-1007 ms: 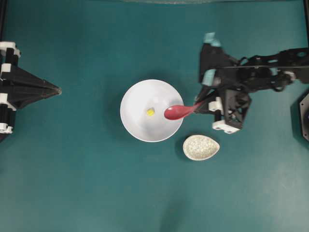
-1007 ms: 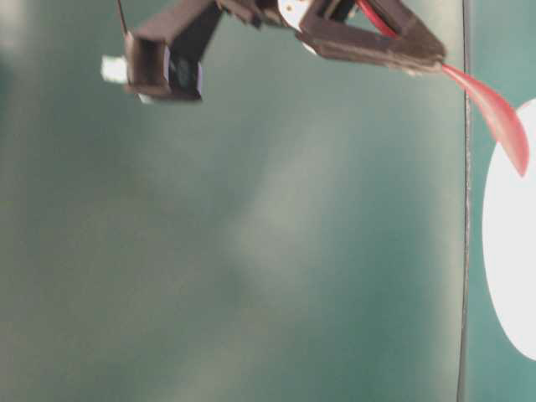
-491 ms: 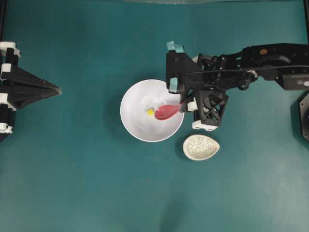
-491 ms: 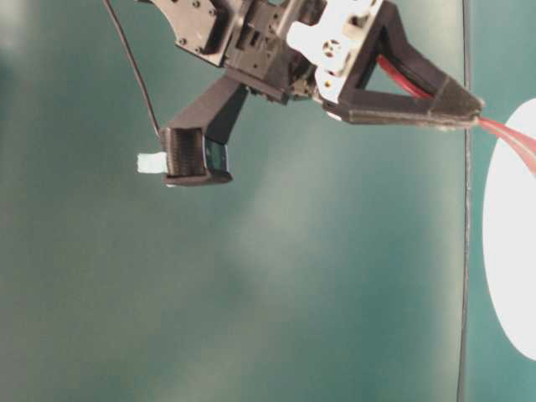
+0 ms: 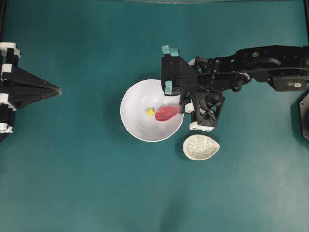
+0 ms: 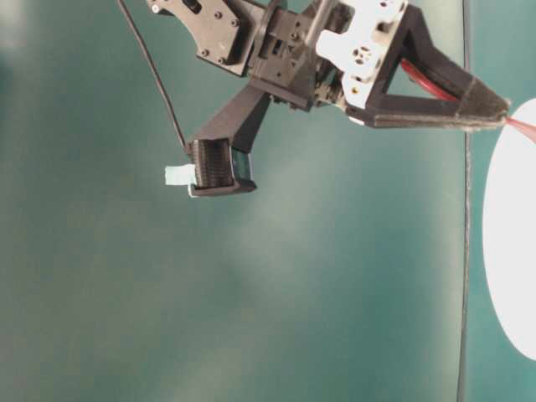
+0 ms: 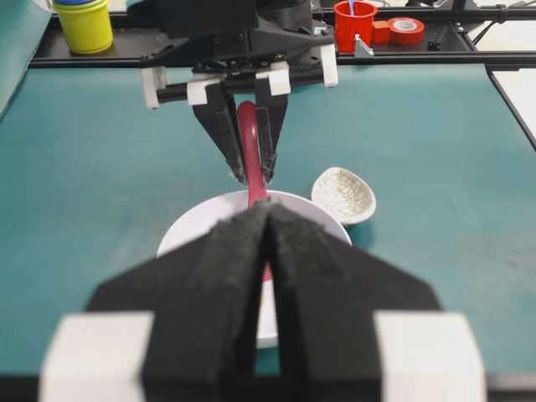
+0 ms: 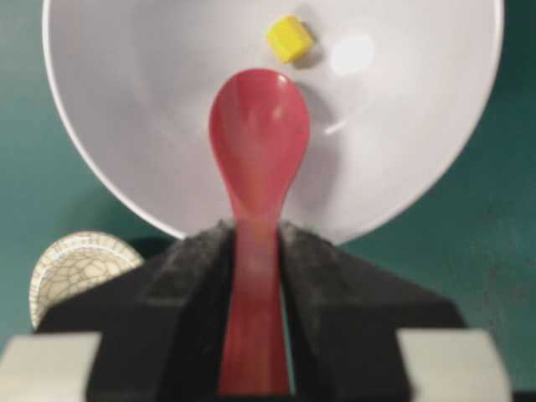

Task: Scoop the yellow hexagonal prism block from the bowl with a spoon using the right arm.
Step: 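Lower the spoon bowl into the white bowl beside the yellow block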

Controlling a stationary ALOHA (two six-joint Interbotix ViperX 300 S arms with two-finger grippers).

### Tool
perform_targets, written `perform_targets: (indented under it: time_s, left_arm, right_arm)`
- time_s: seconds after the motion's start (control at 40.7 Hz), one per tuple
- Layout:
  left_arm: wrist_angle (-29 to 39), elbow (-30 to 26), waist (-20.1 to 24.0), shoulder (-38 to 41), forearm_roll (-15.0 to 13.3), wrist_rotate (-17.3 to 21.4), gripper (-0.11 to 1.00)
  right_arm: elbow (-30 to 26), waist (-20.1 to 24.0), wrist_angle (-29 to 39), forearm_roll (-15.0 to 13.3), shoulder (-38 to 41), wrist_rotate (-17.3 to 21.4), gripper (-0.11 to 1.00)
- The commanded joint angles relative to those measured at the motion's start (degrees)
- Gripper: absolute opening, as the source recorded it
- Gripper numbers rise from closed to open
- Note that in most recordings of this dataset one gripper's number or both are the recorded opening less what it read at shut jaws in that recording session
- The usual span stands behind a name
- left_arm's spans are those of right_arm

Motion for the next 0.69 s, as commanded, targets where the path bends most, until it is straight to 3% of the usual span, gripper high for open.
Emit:
perform_targets:
  time_s: [0.0, 0.663]
  left_arm:
    - [-0.35, -1.05, 0.0, 0.44, 0.18, 0.18, -0.01]
    - [-0.44, -1.05, 0.0, 0.44, 0.18, 0.18, -0.01]
  right_arm:
    - [-1.32, -0.09, -0.88, -0.09, -0.35, -0.09, 0.24]
    - [-1.32, -0.18, -7.47, -0.53, 1.93, -0.62, 0.24]
